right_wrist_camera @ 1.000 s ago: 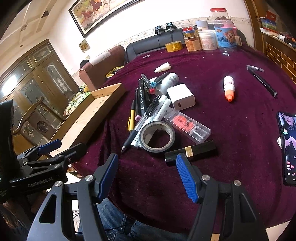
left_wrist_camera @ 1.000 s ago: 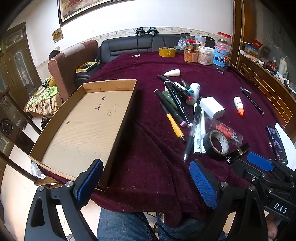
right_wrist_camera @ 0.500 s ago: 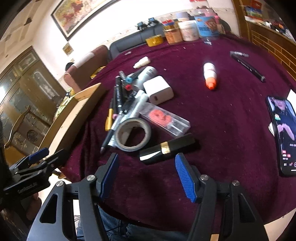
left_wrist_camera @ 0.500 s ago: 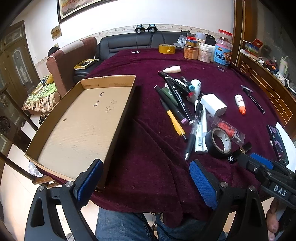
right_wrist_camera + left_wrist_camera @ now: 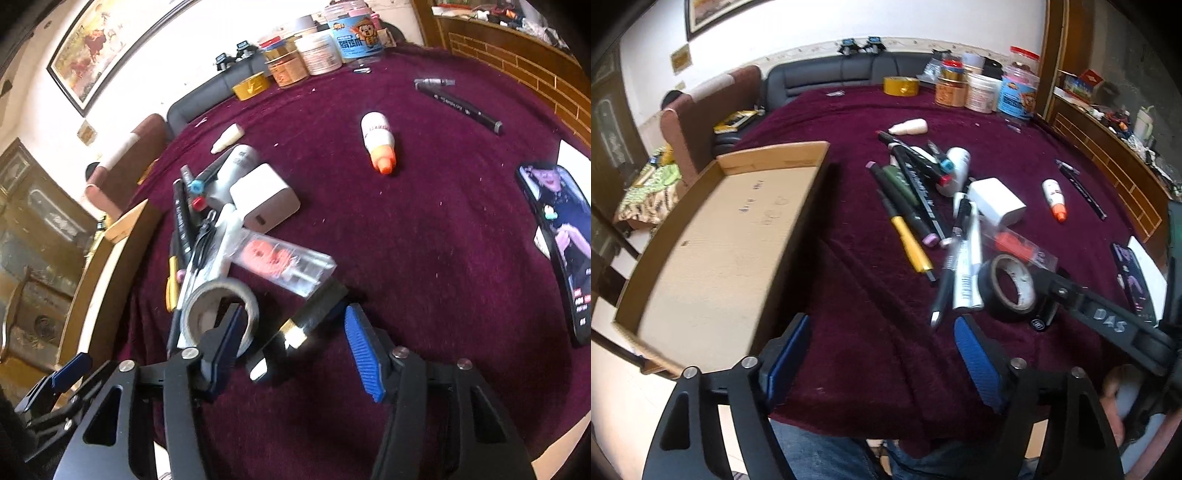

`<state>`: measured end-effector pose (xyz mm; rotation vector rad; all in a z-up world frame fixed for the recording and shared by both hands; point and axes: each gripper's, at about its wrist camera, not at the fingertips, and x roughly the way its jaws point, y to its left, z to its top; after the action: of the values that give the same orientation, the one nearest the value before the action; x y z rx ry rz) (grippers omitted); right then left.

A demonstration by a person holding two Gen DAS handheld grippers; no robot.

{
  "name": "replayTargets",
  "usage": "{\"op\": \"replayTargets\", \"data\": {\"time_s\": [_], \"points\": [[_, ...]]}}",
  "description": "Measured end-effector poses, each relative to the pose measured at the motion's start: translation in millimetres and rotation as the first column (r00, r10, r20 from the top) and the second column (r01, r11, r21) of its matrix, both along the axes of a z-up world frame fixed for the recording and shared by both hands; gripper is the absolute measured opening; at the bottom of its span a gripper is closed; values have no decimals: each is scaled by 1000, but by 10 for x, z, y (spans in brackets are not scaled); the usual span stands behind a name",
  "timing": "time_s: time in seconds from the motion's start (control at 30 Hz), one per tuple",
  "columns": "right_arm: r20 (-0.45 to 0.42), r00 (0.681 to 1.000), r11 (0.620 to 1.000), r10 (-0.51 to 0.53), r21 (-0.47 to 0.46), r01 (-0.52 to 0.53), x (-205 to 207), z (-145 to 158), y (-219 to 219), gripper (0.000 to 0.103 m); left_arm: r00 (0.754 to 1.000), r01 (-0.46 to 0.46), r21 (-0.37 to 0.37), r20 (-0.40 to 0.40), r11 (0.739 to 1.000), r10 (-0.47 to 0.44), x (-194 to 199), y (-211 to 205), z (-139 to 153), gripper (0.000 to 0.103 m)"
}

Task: Organize rigid objects
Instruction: 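Grasp the black-and-gold tube with the right tool while the left tool grasps the grey tape roll, then carry the tube and tape roll into the cardboard tray and open both tools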

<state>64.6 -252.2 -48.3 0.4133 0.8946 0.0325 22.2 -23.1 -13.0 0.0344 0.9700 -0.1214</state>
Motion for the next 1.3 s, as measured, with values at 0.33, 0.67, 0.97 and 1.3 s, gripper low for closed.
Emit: {"op": "replayTargets", "data": {"time_s": [0.33, 0.67, 0.97, 1.3], "points": [[31, 999, 999, -37, 36, 36, -33, -40, -284, 20, 987, 152, -11, -51, 988, -153, 266, -463, -6, 64], [43, 999, 999, -20, 36, 18, -44, -68, -331, 20, 977, 186, 34, -115, 982, -181, 598, -766, -204, 43], [62, 998, 1000, -22, -7, 22, -85, -66, -284, 19, 977, 195, 28, -99, 980, -191, 542, -796, -227, 11], [157, 988, 996, -5, 84, -8, -262, 87, -236, 19, 994, 77, -149, -68, 986, -88, 305, -167, 82, 9]]}}
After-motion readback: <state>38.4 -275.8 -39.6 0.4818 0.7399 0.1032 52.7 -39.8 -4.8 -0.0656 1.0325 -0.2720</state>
